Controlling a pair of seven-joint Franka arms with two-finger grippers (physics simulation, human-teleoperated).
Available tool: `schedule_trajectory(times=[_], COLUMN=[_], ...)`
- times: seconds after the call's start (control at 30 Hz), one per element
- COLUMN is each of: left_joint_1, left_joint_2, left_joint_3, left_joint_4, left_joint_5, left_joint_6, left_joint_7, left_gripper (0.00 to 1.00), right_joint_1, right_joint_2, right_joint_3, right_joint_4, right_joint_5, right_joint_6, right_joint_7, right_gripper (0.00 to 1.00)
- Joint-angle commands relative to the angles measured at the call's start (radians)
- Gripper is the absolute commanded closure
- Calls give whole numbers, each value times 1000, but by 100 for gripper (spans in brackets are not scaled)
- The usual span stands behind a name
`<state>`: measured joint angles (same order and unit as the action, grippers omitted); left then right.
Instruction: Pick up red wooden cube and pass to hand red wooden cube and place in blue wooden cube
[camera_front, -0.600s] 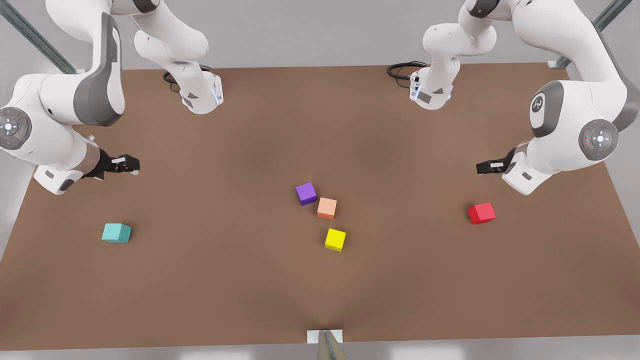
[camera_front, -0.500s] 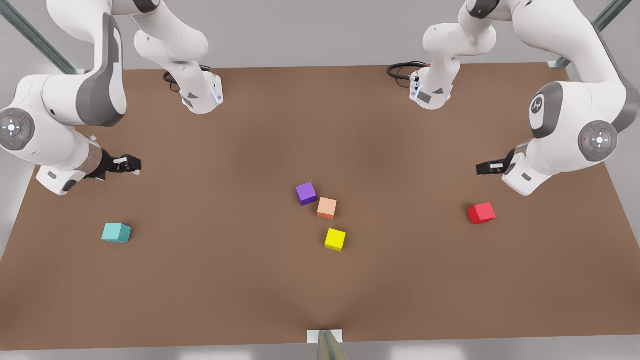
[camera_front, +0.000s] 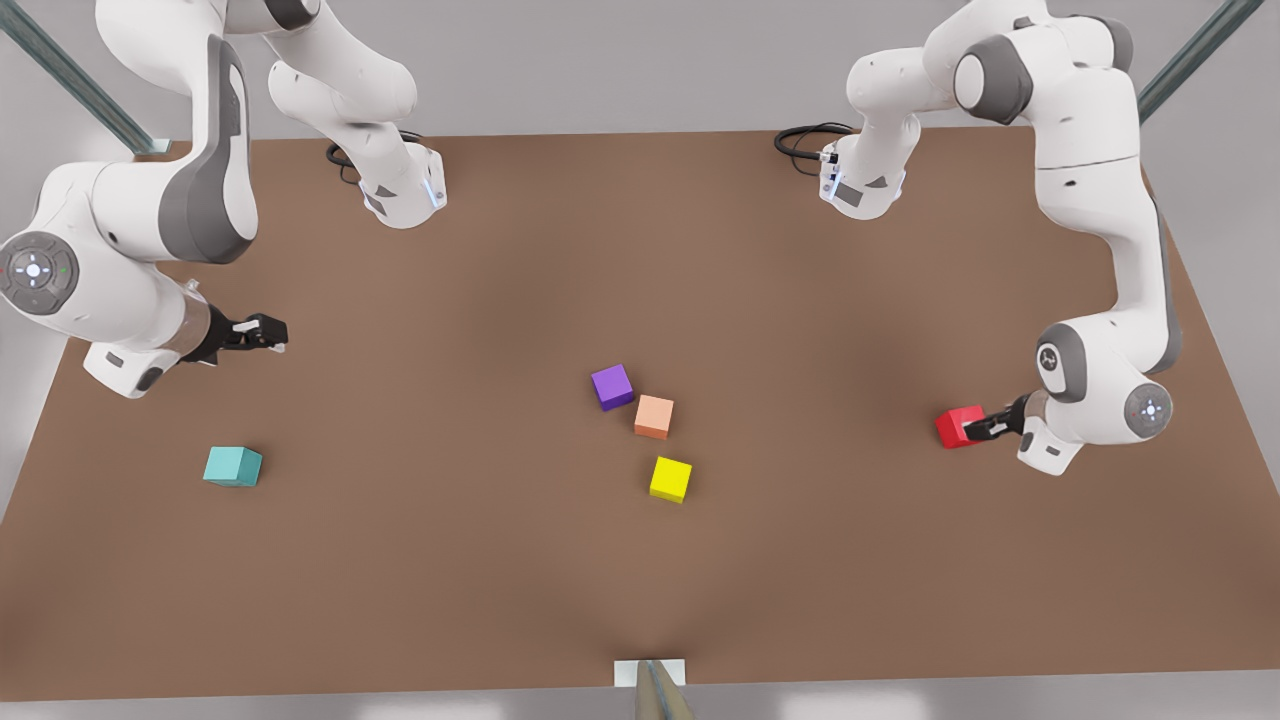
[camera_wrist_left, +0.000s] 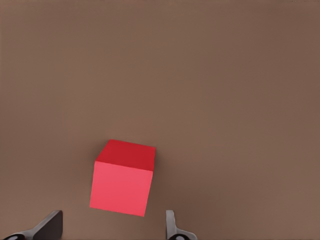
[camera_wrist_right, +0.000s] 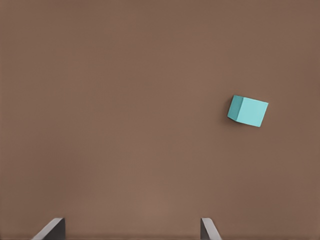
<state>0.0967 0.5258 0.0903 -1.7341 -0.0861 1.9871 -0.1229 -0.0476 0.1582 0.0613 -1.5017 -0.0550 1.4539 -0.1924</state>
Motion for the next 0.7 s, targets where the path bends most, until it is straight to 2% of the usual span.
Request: schedule_trajectory(times=[0.0, 0.5, 0.67], left_joint_1=[3, 0, 0], left_joint_2=[3, 57, 112], left_joint_3=[0, -1, -1], left_joint_4=[-22, -94, -93], left_joint_5=[-4, -12, -12], left_joint_6=[148, 170, 243], left_joint_7=[92, 213, 213], left_gripper=[0, 0, 0], right_joint_1=[0, 0, 0], right_joint_2=[-2, 9, 11], right_joint_3=[0, 2, 0], right_joint_4=[-2, -3, -15], right_joint_5=[1, 3, 3], right_joint_6=[0, 8, 16], right_joint_7=[-19, -22, -35], right_gripper=[0, 0, 0])
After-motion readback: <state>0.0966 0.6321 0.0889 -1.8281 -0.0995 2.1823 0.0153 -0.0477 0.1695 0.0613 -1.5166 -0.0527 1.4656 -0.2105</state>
